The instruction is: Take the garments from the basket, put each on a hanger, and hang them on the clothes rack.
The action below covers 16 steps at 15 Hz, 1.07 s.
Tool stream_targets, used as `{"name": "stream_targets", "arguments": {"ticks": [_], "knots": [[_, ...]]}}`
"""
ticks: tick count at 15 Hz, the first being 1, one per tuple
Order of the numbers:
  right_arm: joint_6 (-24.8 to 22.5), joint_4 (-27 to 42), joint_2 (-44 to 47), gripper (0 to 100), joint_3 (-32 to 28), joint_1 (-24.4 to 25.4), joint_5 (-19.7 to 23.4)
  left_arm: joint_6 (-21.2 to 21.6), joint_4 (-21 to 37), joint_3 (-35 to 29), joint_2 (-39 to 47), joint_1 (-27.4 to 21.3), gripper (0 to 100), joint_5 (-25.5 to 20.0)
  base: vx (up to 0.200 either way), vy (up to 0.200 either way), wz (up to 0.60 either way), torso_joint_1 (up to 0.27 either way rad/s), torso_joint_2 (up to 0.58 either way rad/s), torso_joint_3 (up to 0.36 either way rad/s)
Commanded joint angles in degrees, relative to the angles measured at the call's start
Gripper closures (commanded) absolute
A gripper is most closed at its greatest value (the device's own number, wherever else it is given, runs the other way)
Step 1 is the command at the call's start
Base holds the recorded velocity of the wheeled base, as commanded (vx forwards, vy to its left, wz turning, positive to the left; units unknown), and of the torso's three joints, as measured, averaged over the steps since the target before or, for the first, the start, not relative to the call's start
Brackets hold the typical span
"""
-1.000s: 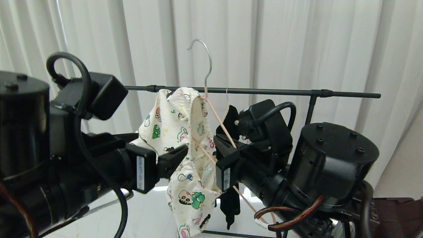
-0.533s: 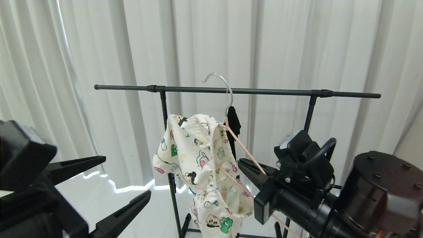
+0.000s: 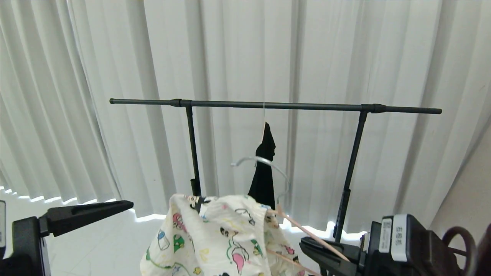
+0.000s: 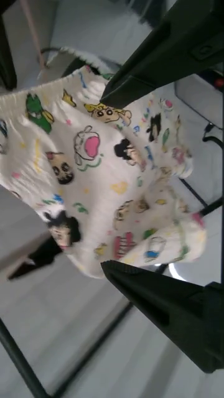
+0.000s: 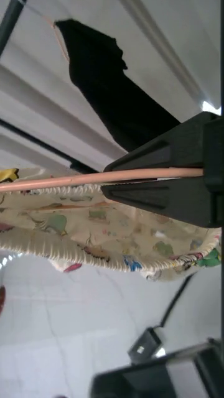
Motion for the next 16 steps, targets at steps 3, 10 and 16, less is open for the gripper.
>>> {"name": "stream_targets", "arguments": {"ticks": [3,10,16], "knots": [[-2.12,-0.04,-3.05,100,4.61,2.94,2.34,0.96,-0.06,1.57,1.52,-0.46,0,-5.27,0.0,0.0,0.0,0.0,0.0,0.0],[-2.21,-0.04,-2.62,100,4.61,9.53,2.34,3.24,-0.32,0.69,9.78,-7.75,0,-8.53,0.0,0.0,0.0,0.0,0.0,0.0],[-3.61,0.04,-2.88,100,4.43,10.24,2.25,2.81,-5.68,0.87,17.51,-7.84,0,-10.02,0.0,0.0,0.0,0.0,0.0,0.0]]}}
